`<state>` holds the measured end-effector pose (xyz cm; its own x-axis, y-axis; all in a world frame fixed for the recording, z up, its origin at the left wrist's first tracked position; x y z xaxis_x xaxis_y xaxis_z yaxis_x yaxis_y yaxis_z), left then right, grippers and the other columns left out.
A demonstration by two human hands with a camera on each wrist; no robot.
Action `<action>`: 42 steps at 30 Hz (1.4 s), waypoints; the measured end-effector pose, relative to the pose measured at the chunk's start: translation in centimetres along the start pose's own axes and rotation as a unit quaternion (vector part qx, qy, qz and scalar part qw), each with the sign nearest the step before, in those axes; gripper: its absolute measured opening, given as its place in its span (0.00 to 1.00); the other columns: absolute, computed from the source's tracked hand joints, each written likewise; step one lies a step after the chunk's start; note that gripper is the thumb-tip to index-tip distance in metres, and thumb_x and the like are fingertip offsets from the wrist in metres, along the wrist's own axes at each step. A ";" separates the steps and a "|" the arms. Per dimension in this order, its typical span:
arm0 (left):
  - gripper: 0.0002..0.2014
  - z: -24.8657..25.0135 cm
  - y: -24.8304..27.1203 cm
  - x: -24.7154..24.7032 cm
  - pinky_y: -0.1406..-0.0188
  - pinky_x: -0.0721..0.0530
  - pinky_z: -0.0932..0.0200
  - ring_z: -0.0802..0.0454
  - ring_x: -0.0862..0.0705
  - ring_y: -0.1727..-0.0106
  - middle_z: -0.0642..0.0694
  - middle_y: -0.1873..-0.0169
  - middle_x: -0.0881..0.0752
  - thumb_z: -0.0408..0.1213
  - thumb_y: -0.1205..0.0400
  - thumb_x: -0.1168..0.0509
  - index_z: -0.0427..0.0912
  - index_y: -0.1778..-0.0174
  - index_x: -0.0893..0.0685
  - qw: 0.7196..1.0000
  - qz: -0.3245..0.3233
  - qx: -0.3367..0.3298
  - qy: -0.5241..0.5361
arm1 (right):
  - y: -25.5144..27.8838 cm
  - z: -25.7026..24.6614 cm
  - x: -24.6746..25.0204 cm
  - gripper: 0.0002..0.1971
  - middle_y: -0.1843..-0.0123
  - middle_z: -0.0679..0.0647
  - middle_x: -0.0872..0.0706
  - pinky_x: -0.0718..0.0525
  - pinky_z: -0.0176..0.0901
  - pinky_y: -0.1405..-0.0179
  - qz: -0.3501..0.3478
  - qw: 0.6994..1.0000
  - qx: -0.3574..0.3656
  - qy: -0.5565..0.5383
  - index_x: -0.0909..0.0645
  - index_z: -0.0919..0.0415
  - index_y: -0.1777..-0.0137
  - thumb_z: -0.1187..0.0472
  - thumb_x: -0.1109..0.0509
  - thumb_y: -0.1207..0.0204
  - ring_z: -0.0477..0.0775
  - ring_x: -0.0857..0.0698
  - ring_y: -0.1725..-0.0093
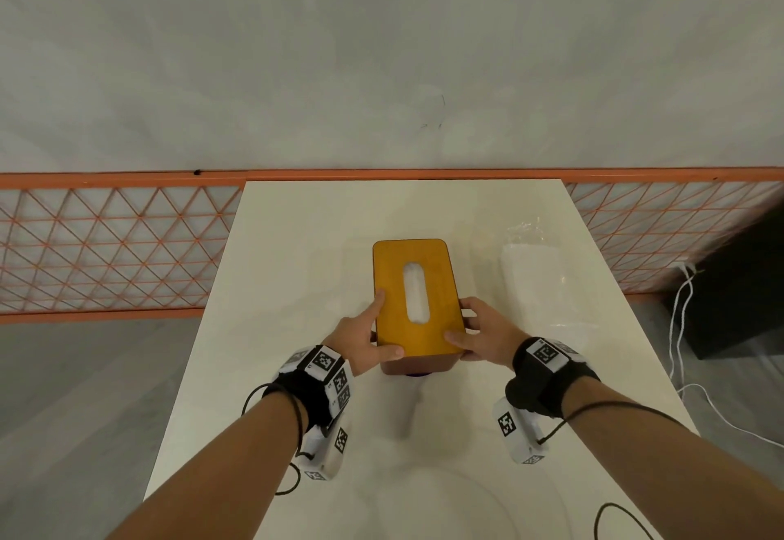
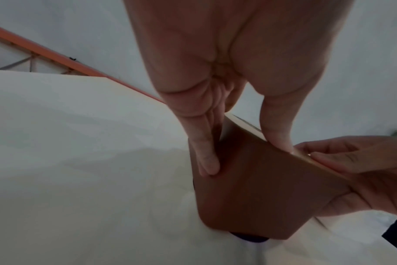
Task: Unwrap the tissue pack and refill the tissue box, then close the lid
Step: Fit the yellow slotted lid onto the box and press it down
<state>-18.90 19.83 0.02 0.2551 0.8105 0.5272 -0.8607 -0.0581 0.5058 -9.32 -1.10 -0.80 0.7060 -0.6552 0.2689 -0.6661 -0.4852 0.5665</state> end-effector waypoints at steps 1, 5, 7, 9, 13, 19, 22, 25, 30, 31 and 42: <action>0.51 0.1 -0.1 0.0 0.24 0.27 0.51 0.41 0.22 0.25 0.38 0.23 0.24 0.51 0.22 0.29 0.55 0.14 0.60 1.000 -0.003 0.003 -0.006 | -0.1 0.1 -0.1 0.33 0.24 0.62 0.24 0.12 0.54 0.45 0.005 1.000 0.003 0.013 0.39 0.57 0.23 0.60 0.26 0.23 0.63 0.19 0.32; 0.52 0.1 -0.4 0.1 0.24 0.26 0.49 0.39 0.23 0.25 0.37 0.22 0.26 0.53 0.23 0.28 0.54 0.14 0.60 1.000 -0.010 0.011 -0.026 | -0.5 0.3 -0.1 0.34 0.22 0.61 0.27 0.13 0.59 0.41 0.020 0.998 0.009 0.065 0.39 0.58 0.21 0.57 0.27 0.23 0.64 0.23 0.27; 0.52 0.3 -0.5 0.2 0.27 0.26 0.51 0.40 0.23 0.25 0.39 0.21 0.28 0.53 0.23 0.28 0.54 0.14 0.60 0.999 -0.017 0.013 -0.038 | -0.6 0.3 0.0 0.36 0.21 0.61 0.28 0.13 0.61 0.41 0.024 0.996 0.007 0.084 0.40 0.58 0.20 0.55 0.26 0.24 0.64 0.23 0.27; 0.52 0.5 -0.6 0.5 0.29 0.26 0.53 0.40 0.23 0.26 0.40 0.21 0.27 0.53 0.23 0.28 0.53 0.13 0.58 0.999 -0.021 0.016 -0.045 | -0.6 0.1 0.5 0.41 0.21 0.59 0.28 0.11 0.58 0.43 0.024 0.994 0.002 0.109 0.41 0.57 0.19 0.52 0.23 0.27 0.62 0.21 0.29; 0.49 1.2 -1.2 2.4 0.28 0.26 0.50 0.40 0.24 0.24 0.40 0.22 0.27 0.56 0.27 0.26 0.55 0.15 0.48 0.998 0.033 0.018 -0.050 | -1.0 -1.8 2.4 0.53 0.18 0.56 0.33 0.10 0.53 0.48 0.032 0.990 0.018 0.135 0.51 0.40 0.17 0.46 0.19 0.34 0.63 0.21 0.30; 0.60 3.1 -2.8 4.0 0.25 0.30 0.49 0.39 0.32 0.19 0.43 0.16 0.36 0.51 0.30 0.21 0.58 0.14 0.62 0.997 -0.018 0.020 -0.079 | -3.2 -5.3 3.6 0.47 0.16 0.51 0.37 0.10 0.52 0.48 0.005 0.970 0.030 0.241 0.55 0.30 0.18 0.43 0.25 0.28 0.64 0.20 0.31; 0.65 3.3 -3.9 4.3 0.22 0.31 0.47 0.39 0.34 0.18 0.41 0.15 0.39 0.50 0.32 0.19 0.55 0.15 0.65 0.992 -0.039 0.035 -0.112 | -4.3 -6.3 3.6 0.50 0.16 0.51 0.37 0.09 0.54 0.48 -0.031 0.962 0.018 0.270 0.56 0.34 0.17 0.46 0.23 0.28 0.65 0.16 0.37; 0.66 3.5 -4.6 4.5 0.23 0.29 0.47 0.37 0.33 0.19 0.38 0.16 0.37 0.51 0.33 0.19 0.54 0.14 0.65 0.989 -0.045 0.043 -0.133 | -4.9 -6.7 3.6 0.52 0.18 0.56 0.34 0.09 0.51 0.51 -0.041 0.952 0.026 0.303 0.56 0.38 0.16 0.48 0.22 0.29 0.62 0.12 0.47; 0.67 3.5 -5.2 4.7 0.24 0.27 0.46 0.37 0.31 0.20 0.37 0.18 0.35 0.52 0.35 0.18 0.54 0.14 0.63 0.987 -0.044 0.044 -0.147 | -5.5 -7.2 3.4 0.51 0.22 0.62 0.26 0.14 0.43 0.50 -0.029 0.924 0.046 0.379 0.54 0.49 0.14 0.45 0.23 0.29 0.57 0.12 0.54; 0.67 3.5 -5.2 4.7 0.24 0.27 0.45 0.36 0.31 0.20 0.36 0.18 0.35 0.52 0.35 0.18 0.54 0.14 0.63 0.987 -0.046 0.044 -0.150 | -5.5 -7.3 3.3 0.51 0.21 0.62 0.27 0.17 0.44 0.47 -0.028 0.915 0.046 0.399 0.54 0.51 0.14 0.45 0.24 0.28 0.59 0.13 0.48; 0.55 0.9 -2.9 3.1 0.22 0.29 0.49 0.42 0.30 0.20 0.49 0.17 0.35 0.46 0.28 0.21 0.64 0.15 0.54 0.998 0.022 -0.036 0.047 | -3.8 -4.8 2.7 0.45 0.18 0.55 0.33 0.10 0.46 0.54 0.005 0.976 0.054 0.209 0.51 0.36 0.16 0.50 0.25 0.25 0.65 0.20 0.32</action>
<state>-15.18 21.99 0.79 0.1779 0.8589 0.4802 -0.9004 -0.0548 0.4316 -3.72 1.77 1.50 0.7205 -0.3773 0.5819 -0.6794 -0.5523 0.4831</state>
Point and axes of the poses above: each hand's wrist, its own y-axis away from the middle knuckle, its own x-axis out of the back of the hand, z = x × y, the point moved 3 cm from there along -y, towards the middle knuckle
